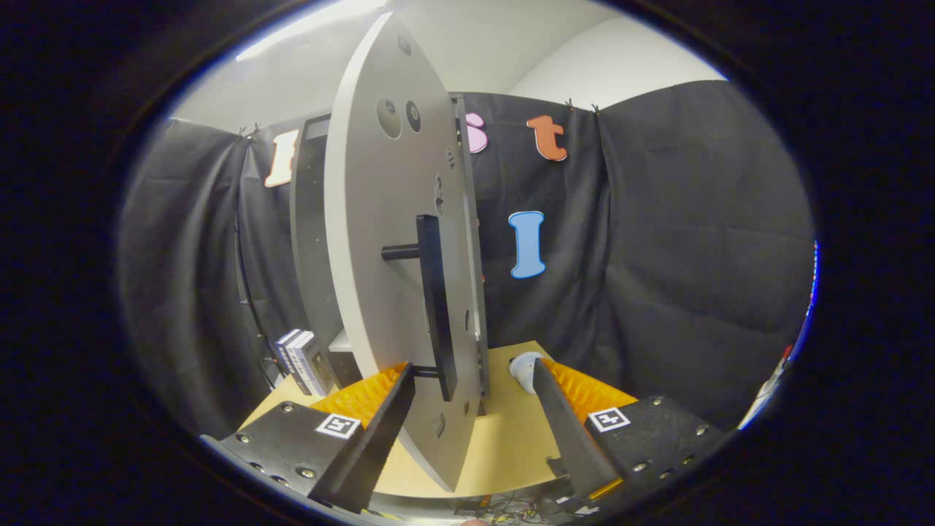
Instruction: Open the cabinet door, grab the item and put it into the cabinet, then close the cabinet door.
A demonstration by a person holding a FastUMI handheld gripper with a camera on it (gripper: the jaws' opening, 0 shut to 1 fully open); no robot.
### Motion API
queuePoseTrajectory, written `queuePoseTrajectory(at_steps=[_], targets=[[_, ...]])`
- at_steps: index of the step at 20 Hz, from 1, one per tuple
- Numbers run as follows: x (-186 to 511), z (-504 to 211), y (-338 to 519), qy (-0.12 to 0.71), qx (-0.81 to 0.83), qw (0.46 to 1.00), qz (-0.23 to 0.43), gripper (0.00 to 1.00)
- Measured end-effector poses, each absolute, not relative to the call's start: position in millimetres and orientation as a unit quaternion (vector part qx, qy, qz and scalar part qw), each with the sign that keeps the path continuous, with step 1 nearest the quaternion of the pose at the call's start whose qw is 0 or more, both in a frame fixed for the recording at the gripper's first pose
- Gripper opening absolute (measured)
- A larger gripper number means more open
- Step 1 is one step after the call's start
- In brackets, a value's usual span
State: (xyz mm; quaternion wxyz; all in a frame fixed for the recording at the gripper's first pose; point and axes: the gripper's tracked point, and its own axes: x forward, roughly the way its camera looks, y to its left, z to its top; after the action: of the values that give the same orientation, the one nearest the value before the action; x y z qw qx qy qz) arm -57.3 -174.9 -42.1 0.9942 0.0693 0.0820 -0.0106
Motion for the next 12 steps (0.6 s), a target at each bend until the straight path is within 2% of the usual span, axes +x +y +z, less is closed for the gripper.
queuePoseTrajectory(at_steps=[12], targets=[[-24,-48,-103,0.082,0.082,0.99,0.085,0.99]])
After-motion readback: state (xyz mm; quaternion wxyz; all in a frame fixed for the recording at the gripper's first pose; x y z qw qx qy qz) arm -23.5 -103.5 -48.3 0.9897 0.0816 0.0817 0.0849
